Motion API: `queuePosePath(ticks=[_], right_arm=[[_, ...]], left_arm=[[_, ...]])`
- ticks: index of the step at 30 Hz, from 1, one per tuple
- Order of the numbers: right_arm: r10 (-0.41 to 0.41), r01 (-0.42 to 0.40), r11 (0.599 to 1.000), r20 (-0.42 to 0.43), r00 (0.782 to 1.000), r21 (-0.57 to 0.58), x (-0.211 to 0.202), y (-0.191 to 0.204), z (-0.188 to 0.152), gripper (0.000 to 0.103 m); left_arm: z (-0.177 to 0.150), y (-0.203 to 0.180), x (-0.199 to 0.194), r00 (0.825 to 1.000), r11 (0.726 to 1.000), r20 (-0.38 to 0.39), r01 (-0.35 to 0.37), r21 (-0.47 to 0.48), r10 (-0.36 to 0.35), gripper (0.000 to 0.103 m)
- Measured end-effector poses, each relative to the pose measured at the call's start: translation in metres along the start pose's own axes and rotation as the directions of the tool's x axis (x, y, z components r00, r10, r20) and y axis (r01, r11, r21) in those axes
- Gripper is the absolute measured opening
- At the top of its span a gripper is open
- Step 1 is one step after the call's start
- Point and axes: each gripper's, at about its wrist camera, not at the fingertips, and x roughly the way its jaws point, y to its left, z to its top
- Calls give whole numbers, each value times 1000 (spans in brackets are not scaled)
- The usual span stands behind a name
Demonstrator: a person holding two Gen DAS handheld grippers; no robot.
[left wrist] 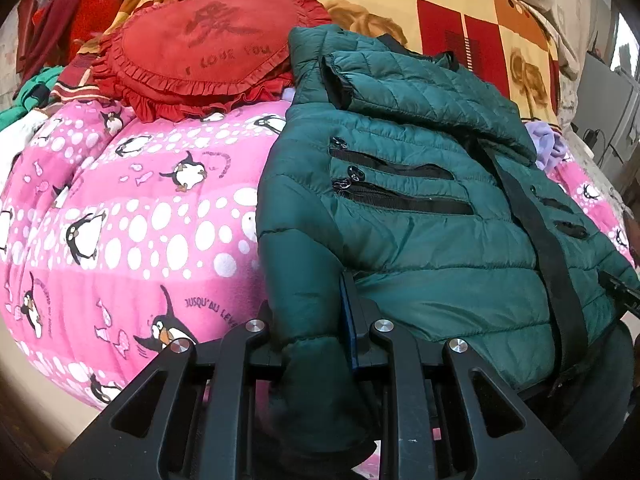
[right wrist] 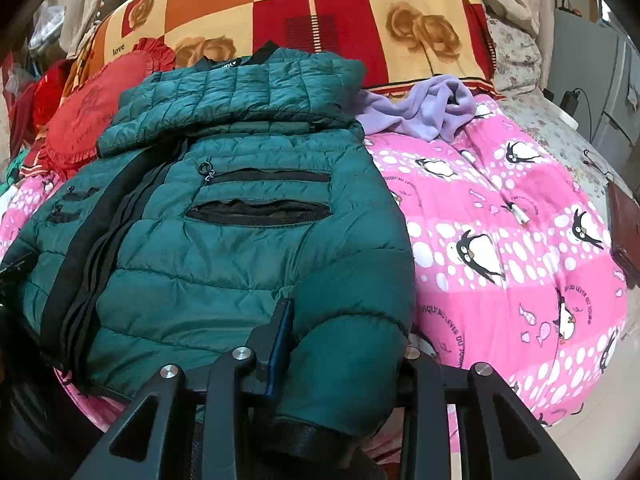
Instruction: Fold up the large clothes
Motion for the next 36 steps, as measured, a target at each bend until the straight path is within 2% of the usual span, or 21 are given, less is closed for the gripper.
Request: queuePosePath(ticks=[6,7,13,15,19,23,36], right_arm=[[9,-9,1000,32,999,-9,-4,0,-1,31],[13,-12,1000,46,999,-10,-7,2,-2,28],[86,-91,996,191,978,18,-34,-5,-6,23],[108,-117,993,226,968,24,-44,-8,-7,23],[165,-175,984,241,956,19,-58,-10,-11,21],[201,-215,976,256,945,29,-74,-14,-18,19],[240,-265,964,346,907,27,-141,-30,-37,18]], left_arm=[[0,0,0,1000,1000,11,7,-7,-7,18],[0,0,0,1000,1000,10,7,-5,-7,18],[2,4,-11,998,999,44,36,-22,-35,17],[1,8,-16,997,997,29,66,-40,-65,16],[-3,16,-27,994,992,20,106,-63,-105,14],[-9,16,-44,992,991,15,124,-44,-123,13],[-29,13,-112,974,976,63,218,-22,-216,13]])
